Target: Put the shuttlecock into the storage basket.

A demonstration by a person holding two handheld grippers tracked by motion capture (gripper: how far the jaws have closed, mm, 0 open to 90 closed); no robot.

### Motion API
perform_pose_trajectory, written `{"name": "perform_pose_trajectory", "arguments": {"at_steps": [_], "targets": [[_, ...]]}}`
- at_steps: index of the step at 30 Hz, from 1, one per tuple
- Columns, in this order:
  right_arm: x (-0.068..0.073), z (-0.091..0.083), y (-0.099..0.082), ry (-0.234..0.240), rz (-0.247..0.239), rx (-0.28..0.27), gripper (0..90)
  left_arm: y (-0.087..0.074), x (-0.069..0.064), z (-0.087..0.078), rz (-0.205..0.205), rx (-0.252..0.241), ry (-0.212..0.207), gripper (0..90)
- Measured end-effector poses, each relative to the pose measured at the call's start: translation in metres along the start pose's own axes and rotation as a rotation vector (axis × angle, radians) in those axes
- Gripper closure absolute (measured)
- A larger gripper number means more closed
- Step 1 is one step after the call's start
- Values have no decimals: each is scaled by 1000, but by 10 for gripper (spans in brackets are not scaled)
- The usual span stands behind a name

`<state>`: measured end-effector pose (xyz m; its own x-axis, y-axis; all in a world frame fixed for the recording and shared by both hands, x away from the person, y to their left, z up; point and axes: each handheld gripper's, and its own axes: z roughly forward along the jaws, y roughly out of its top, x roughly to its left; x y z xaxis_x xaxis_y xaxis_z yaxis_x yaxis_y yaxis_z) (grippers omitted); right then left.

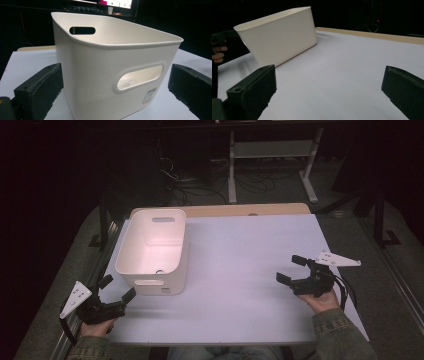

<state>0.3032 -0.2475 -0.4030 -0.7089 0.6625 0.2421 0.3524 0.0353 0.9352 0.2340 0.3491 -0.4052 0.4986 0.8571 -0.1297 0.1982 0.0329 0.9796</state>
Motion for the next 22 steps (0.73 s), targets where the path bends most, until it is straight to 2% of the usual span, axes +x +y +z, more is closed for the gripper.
{"name": "perform_pose_trajectory", "arguments": {"at_steps": [3, 7, 17, 22], "targets": [[0, -4, -4, -10, 2, 6, 0, 0, 0, 0, -1, -1, -1, 0], [1, -10, -7, -32, -19, -9, 0, 0, 0, 0, 9, 5, -3, 0], [-2, -21, -17, -84, -15, -19, 0, 0, 1, 0, 6, 4, -4, 0], [-3, -23, -20, -90, -10, -25, 0, 0, 1, 1, 6, 5, -8, 0]]}}
